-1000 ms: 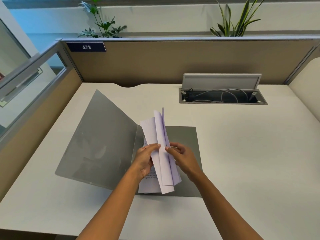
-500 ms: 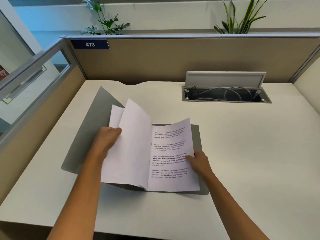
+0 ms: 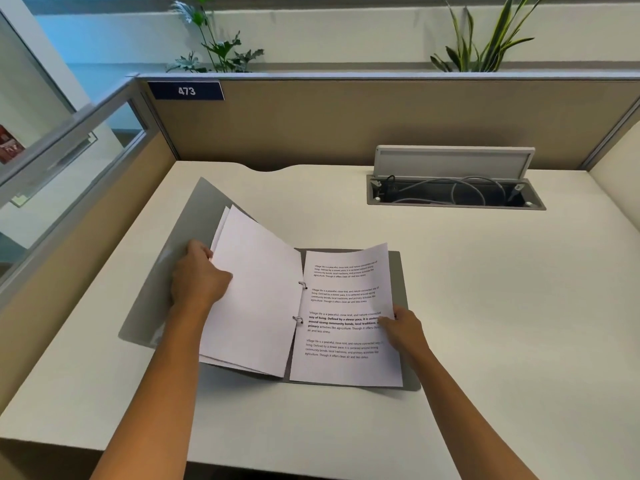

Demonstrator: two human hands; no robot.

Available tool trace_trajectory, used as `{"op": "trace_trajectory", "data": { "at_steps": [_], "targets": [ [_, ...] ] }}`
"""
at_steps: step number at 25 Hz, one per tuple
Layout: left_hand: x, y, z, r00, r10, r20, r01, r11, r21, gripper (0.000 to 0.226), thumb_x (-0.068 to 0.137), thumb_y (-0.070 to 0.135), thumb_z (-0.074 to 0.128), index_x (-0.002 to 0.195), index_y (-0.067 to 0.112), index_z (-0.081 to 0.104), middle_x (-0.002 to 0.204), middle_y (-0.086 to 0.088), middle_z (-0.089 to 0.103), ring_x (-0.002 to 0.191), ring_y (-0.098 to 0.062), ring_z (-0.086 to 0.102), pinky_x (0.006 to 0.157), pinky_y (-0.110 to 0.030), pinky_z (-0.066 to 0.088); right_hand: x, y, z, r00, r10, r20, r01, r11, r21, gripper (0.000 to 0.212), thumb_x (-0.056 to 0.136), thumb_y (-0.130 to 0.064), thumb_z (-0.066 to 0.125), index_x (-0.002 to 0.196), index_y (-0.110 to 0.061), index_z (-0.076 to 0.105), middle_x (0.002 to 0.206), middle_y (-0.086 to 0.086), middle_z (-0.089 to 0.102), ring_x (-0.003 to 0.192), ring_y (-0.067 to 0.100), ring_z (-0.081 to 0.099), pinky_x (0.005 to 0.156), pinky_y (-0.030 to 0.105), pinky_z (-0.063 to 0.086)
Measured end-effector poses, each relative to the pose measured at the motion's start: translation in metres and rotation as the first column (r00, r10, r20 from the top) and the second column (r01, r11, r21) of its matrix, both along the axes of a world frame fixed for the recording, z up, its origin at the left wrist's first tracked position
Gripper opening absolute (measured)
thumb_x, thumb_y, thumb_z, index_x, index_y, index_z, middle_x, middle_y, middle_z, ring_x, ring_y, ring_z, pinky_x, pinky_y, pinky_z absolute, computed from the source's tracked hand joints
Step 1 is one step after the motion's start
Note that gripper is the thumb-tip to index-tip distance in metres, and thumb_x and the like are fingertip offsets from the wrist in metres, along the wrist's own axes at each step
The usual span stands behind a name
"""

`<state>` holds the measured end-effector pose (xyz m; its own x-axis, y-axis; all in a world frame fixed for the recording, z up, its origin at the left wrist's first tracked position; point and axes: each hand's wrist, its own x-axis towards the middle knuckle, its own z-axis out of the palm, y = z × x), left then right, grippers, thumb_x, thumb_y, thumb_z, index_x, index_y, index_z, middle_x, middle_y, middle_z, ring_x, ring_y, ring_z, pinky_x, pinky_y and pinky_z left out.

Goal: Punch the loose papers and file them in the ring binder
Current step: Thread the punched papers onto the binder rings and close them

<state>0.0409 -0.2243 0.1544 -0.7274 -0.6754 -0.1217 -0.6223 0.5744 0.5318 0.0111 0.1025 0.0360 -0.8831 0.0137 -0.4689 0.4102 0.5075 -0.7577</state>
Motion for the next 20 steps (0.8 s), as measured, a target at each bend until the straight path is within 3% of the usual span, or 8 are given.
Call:
{"op": "trace_trajectory", "data": {
  "at_steps": [3, 6, 7, 10, 11, 15, 18, 20],
  "targets": [
    [-0.001, 0.003, 0.009, 0.994, -0.085, -0.070, 0.080, 0.993, -0.082, 0.062, 0.084, 0.004, 0.070, 0.140, 0.021, 0.047, 0.121, -0.015, 0.066, 0.105, -0.041, 0.062, 0.082, -0.048, 0.054, 0.001, -0.003, 0.004, 1.000, 0.015, -0.019, -0.015, 1.000, 0.018, 0.034, 0.097, -0.012, 0.048, 0.127, -0.009, 0.063, 0.122, 0.009, 0.069, 0.095, 0.025, 0.064, 0.078, 0.028, 0.048],
    [-0.002, 0.013, 0.017, 0.972, -0.230, -0.048, 0.226, 0.972, -0.068, 0.057, 0.091, 0.012, 0.066, 0.142, 0.030, 0.052, 0.134, -0.012, 0.062, 0.114, -0.037, 0.060, 0.094, -0.046, 0.052, 0.003, -0.007, 0.011, 0.997, 0.042, -0.068, -0.040, 0.999, 0.027, 0.034, 0.097, -0.012, 0.046, 0.126, -0.009, 0.063, 0.122, 0.009, 0.070, 0.097, 0.026, 0.066, 0.074, 0.027, 0.051],
    [-0.003, 0.017, 0.019, 0.963, -0.269, -0.007, 0.269, 0.963, -0.033, 0.052, 0.091, 0.014, 0.064, 0.139, 0.033, 0.055, 0.137, -0.010, 0.060, 0.115, -0.034, 0.060, 0.093, -0.042, 0.053, 0.003, -0.010, 0.016, 0.994, 0.049, -0.094, -0.047, 0.998, 0.029, 0.032, 0.098, -0.013, 0.046, 0.124, -0.009, 0.063, 0.121, 0.009, 0.070, 0.096, 0.026, 0.067, 0.076, 0.028, 0.051],
    [-0.007, 0.034, 0.022, 0.931, -0.345, 0.122, 0.336, 0.938, 0.085, 0.051, 0.089, 0.004, 0.045, 0.124, 0.033, 0.068, 0.135, -0.007, 0.060, 0.091, -0.025, 0.062, 0.061, -0.027, 0.048, 0.004, -0.022, 0.035, 0.982, 0.084, -0.168, -0.081, 0.996, 0.025, 0.026, 0.100, -0.020, 0.048, 0.119, -0.013, 0.063, 0.115, 0.006, 0.071, 0.088, 0.021, 0.068, 0.072, 0.026, 0.054],
    [-0.008, 0.040, 0.022, 0.928, -0.353, 0.118, 0.337, 0.932, 0.132, 0.055, 0.087, 0.001, 0.039, 0.121, 0.031, 0.071, 0.134, -0.006, 0.061, 0.086, -0.022, 0.062, 0.057, -0.025, 0.044, 0.005, -0.028, 0.043, 0.975, 0.101, -0.198, -0.099, 0.995, 0.022, 0.025, 0.100, -0.022, 0.049, 0.118, -0.013, 0.064, 0.112, 0.005, 0.072, 0.083, 0.017, 0.068, 0.066, 0.021, 0.053],
    [-0.012, 0.071, 0.021, 0.944, -0.305, -0.122, 0.329, 0.866, 0.377, 0.048, 0.091, -0.001, 0.039, 0.112, 0.021, 0.075, 0.132, -0.003, 0.065, 0.100, -0.013, 0.060, 0.079, -0.023, 0.045, 0.007, -0.050, 0.075, 0.946, 0.145, -0.290, -0.155, 0.988, -0.011, 0.025, 0.101, -0.023, 0.050, 0.117, -0.013, 0.065, 0.099, -0.002, 0.070, 0.070, 0.002, 0.063, 0.048, 0.008, 0.044],
    [-0.014, 0.098, 0.009, 0.960, -0.171, -0.221, 0.277, 0.692, 0.666, 0.020, 0.096, 0.019, 0.061, 0.108, 0.014, 0.076, 0.120, -0.007, 0.071, 0.102, -0.019, 0.065, 0.089, -0.032, 0.051, 0.014, -0.067, 0.092, 0.935, 0.163, -0.315, -0.189, 0.981, -0.053, 0.029, 0.101, -0.028, 0.053, 0.123, -0.014, 0.064, 0.100, -0.004, 0.067, 0.076, 0.008, 0.065, 0.058, 0.014, 0.051],
    [-0.013, 0.109, -0.001, 0.976, -0.085, -0.199, 0.211, 0.578, 0.788, 0.027, 0.087, 0.035, 0.073, 0.101, 0.012, 0.078, 0.106, -0.011, 0.076, 0.101, -0.029, 0.070, 0.094, -0.046, 0.055, 0.018, -0.074, 0.095, 0.932, 0.173, -0.318, -0.213, 0.972, -0.097, 0.035, 0.098, -0.033, 0.058, 0.128, -0.016, 0.062, 0.113, -0.001, 0.070, 0.090, 0.015, 0.070, 0.079, 0.029, 0.061]
  ]
}}
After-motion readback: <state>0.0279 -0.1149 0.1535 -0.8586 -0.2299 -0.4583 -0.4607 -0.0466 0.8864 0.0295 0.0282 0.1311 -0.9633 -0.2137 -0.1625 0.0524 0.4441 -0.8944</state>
